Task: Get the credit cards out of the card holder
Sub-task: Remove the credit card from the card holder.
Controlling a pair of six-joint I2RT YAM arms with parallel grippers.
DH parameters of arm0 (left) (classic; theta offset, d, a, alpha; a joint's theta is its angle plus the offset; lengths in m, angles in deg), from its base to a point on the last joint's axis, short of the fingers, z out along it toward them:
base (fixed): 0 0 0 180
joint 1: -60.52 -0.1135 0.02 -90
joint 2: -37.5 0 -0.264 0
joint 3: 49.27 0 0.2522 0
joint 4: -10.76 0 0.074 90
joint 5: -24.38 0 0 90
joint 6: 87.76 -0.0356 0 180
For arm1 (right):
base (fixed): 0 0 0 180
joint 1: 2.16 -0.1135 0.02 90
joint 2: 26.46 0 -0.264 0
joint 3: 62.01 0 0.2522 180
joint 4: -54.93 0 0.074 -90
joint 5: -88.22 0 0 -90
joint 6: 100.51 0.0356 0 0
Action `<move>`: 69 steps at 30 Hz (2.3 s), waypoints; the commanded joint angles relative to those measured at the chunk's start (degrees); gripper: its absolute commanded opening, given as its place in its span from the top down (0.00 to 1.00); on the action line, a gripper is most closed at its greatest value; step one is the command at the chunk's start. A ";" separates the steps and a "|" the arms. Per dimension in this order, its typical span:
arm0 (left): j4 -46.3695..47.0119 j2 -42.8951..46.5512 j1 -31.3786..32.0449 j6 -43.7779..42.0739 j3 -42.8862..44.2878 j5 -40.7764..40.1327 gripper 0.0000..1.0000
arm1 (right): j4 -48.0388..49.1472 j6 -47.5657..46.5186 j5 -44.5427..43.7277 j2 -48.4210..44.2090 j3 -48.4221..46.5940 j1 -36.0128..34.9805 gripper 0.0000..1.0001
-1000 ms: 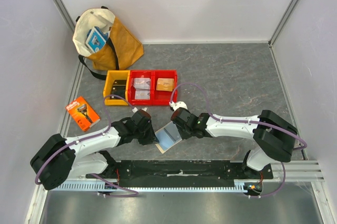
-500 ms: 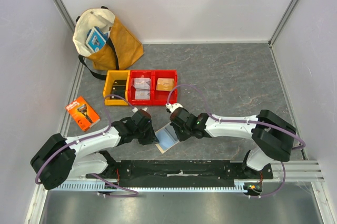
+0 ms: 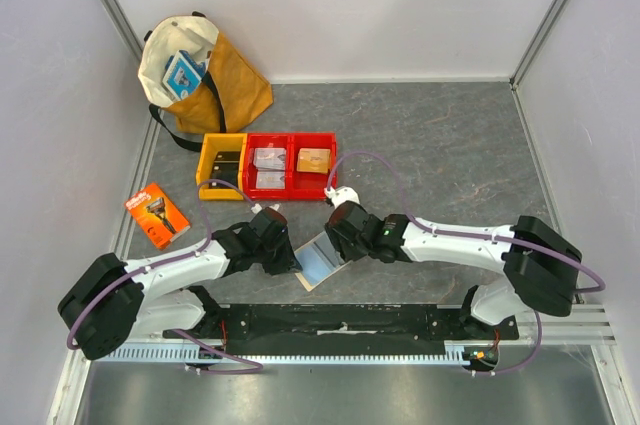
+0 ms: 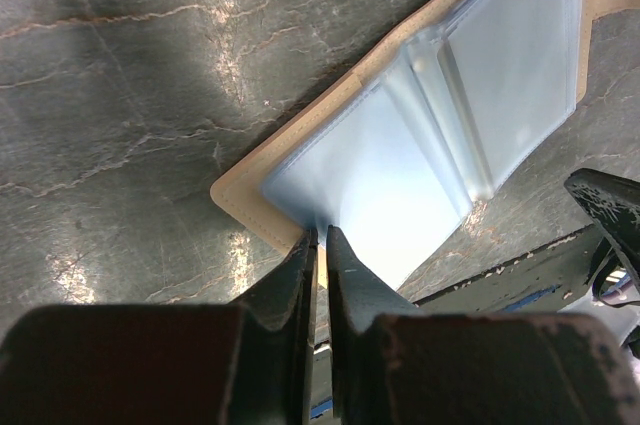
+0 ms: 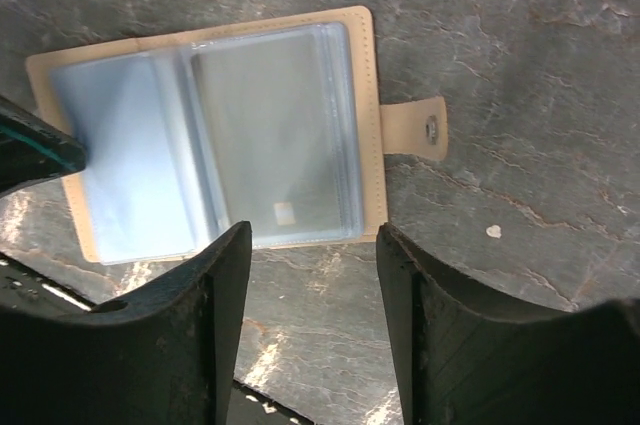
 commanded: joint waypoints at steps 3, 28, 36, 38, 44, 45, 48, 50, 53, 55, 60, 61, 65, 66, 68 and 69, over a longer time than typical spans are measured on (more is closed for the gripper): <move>-0.89 -0.86 1.15 -2.11 0.47 -0.35 0.87 | -1.35 2.12 -3.62 2.54 0.00 -0.05 0.38; -0.89 -1.13 1.24 -2.20 0.64 -0.35 0.87 | 0.85 2.65 0.51 6.59 0.79 -0.05 0.65; -0.89 -1.13 1.15 -2.20 0.56 -0.35 0.87 | 0.50 2.65 1.74 7.03 0.70 0.03 0.74; -0.89 -1.30 1.33 -2.28 0.64 -0.35 0.87 | 0.50 2.65 1.91 7.20 0.79 -0.05 0.77; -0.89 -1.39 1.33 -2.29 0.91 -0.27 0.87 | 0.41 2.56 1.92 7.03 0.61 -0.05 0.85; -0.80 -1.48 1.42 -2.29 0.82 -0.27 0.87 | 0.41 2.30 1.92 6.85 0.44 0.03 0.88; -0.80 -1.74 1.33 -2.37 1.00 -0.35 0.87 | 0.50 1.77 1.92 6.50 0.00 -0.05 0.95; -0.80 -1.74 1.24 -2.29 0.99 -0.18 0.87 | 0.50 1.42 1.92 6.33 -0.18 -0.05 1.00; -0.71 -1.74 1.42 -2.29 0.82 -0.35 0.87 | 1.02 0.63 2.35 5.71 -0.36 -0.05 1.00; -0.62 -1.57 1.42 -2.29 0.73 -0.27 0.87 | 1.90 0.01 3.40 5.27 -0.53 -0.05 1.00; -0.62 -1.66 1.50 -2.20 0.73 -0.27 0.87 | 3.58 -0.52 6.13 4.65 -0.53 -0.14 1.00; -0.62 -1.57 1.59 -2.20 0.73 -0.27 0.87 | 3.58 -0.26 6.13 4.31 -0.53 -0.14 1.00; -0.71 -1.13 1.50 -2.11 0.56 -0.27 0.87 | 0.77 1.59 1.58 2.20 -0.88 -0.14 0.82; -0.62 -0.87 1.50 -2.02 0.47 -0.35 0.87 | -0.72 2.11 0.35 1.67 -1.14 -0.14 0.77; -0.71 -0.78 1.68 -2.02 0.38 -0.36 0.87 | -3.36 2.82 -1.33 1.14 -1.85 -0.23 0.67; -0.71 -0.60 1.59 -2.02 0.38 -0.44 0.87 | -4.50 3.17 -1.60 1.31 -2.02 -0.23 0.63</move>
